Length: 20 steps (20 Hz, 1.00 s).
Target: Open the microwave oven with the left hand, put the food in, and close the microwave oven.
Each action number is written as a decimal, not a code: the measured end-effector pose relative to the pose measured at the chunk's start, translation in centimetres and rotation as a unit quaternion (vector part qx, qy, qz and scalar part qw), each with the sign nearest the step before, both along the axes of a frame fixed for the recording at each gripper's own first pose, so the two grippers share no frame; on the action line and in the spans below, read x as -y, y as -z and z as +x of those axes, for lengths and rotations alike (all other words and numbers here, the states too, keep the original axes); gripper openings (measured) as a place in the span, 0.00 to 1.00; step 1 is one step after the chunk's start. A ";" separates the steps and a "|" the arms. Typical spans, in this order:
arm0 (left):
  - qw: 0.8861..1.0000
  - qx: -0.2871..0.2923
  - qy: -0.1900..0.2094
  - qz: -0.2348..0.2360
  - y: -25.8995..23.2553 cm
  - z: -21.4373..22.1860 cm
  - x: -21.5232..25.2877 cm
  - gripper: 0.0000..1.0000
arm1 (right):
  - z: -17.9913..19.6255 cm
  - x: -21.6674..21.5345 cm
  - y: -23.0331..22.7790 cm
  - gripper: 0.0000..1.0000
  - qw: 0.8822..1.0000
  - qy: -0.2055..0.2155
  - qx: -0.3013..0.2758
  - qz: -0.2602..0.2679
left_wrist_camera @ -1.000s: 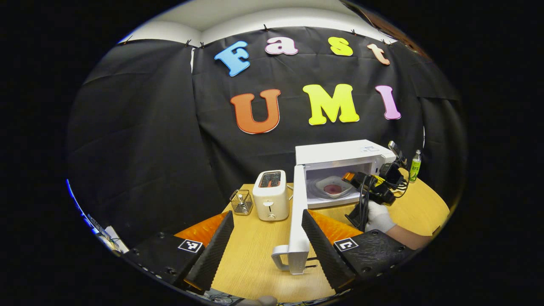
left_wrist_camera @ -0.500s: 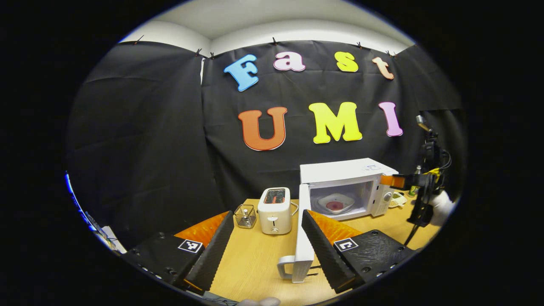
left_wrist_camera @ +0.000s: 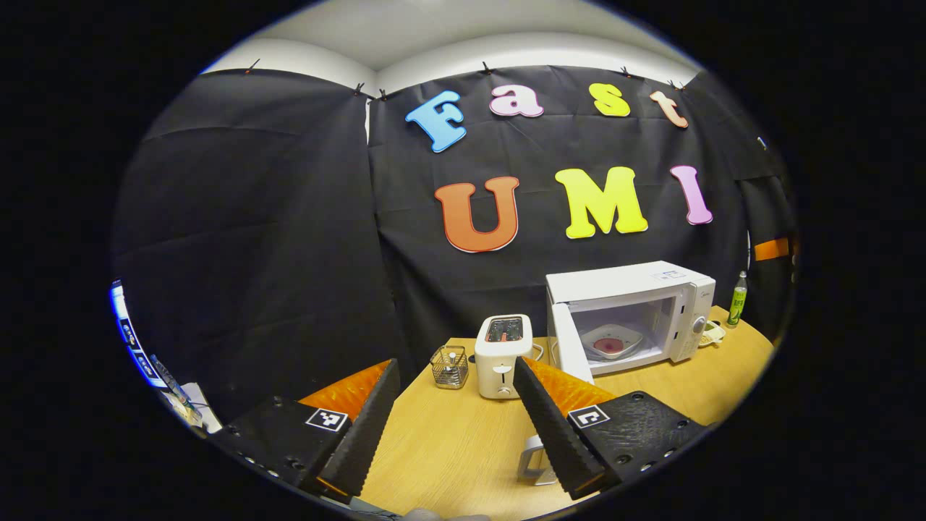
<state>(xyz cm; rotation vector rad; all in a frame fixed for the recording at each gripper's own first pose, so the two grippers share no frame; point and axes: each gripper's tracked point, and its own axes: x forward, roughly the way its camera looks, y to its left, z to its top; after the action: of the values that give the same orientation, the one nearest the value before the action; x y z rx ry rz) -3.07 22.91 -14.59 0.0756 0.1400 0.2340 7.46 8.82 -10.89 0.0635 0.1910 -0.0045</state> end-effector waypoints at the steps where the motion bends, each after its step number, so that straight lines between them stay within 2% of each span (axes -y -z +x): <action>1: 1.000 0.002 0.000 0.003 0.4 0.1 -0.1 0.94 | -0.6 0.2 -0.5 1.00 1.000 0.000 0.002 -0.005; 3: 1.000 -0.003 0.005 0.012 1.3 0.4 -0.2 0.91 | -1.3 0.2 -1.3 1.00 1.000 -0.003 0.006 -0.015; 4: 1.000 -0.004 0.008 0.013 1.6 0.5 -0.1 0.89 | -1.4 0.4 -1.6 0.92 1.000 -0.001 0.009 -0.017; 5: 1.000 -0.006 0.014 0.011 2.0 0.5 0.0 0.84 | -1.6 0.6 -2.0 1.00 1.000 0.002 0.010 -0.017; 6: 1.000 -0.008 0.023 0.006 2.6 0.6 0.3 0.88 | -1.7 0.4 -2.4 1.00 1.000 0.004 0.007 -0.015; 7: 0.999 -0.011 0.035 -0.001 3.1 0.8 0.7 0.76 | -2.0 0.3 -2.7 0.92 1.000 0.005 0.004 -0.011; 8: 0.998 -0.016 0.054 -0.007 3.9 1.0 1.3 0.72 | -2.0 0.2 -2.3 0.92 1.000 0.003 -0.003 -0.008; 9: 0.997 -0.021 0.070 -0.010 4.7 1.2 2.0 0.64 | -2.3 0.1 -2.1 1.00 1.000 0.002 -0.010 -0.011; 10: 0.997 -0.028 0.076 -0.013 5.7 1.5 2.0 0.55 | -2.4 0.4 -2.1 0.92 1.000 0.003 -0.016 -0.017; 11: 0.996 -0.037 0.079 -0.018 6.6 1.6 1.8 0.45 | -2.6 0.6 -2.1 1.00 1.000 0.004 -0.018 -0.021; 12: 0.995 -0.045 0.084 -0.028 7.6 1.8 1.7 0.35 | -2.6 0.7 -2.1 1.00 0.999 0.006 -0.020 -0.024; 14: 0.993 -0.057 0.082 -0.060 9.4 1.7 1.4 0.22 | -2.8 0.6 -2.1 1.00 0.999 0.008 -0.023 -0.021; 15: 0.991 -0.063 0.088 -0.075 10.4 1.8 1.6 0.06 | -3.0 0.5 -2.0 1.00 0.999 0.009 -0.026 -0.018; 16: 0.989 -0.075 0.092 -0.083 11.2 1.7 1.8 0.03 | -3.2 0.4 -1.8 1.00 0.999 0.009 -0.032 -0.016; 18: 0.981 -0.102 0.113 -0.121 13.4 1.7 2.8 0.03 | -3.6 0.1 -1.7 1.00 0.999 0.006 -0.038 -0.008; 19: 0.976 -0.102 0.124 -0.148 13.6 1.6 3.7 0.06 | -3.7 0.1 -1.7 0.92 0.999 0.007 -0.042 -0.006; 20: 0.973 -0.102 0.121 -0.166 13.8 1.9 3.7 0.08 | -3.9 0.2 -1.5 0.92 0.999 0.009 -0.047 -0.005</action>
<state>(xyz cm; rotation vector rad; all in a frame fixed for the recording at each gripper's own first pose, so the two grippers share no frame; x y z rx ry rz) -1.14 19.18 -28.36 -0.2161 0.3705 -0.0445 3.55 8.64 -9.39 0.0540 0.2846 -0.0260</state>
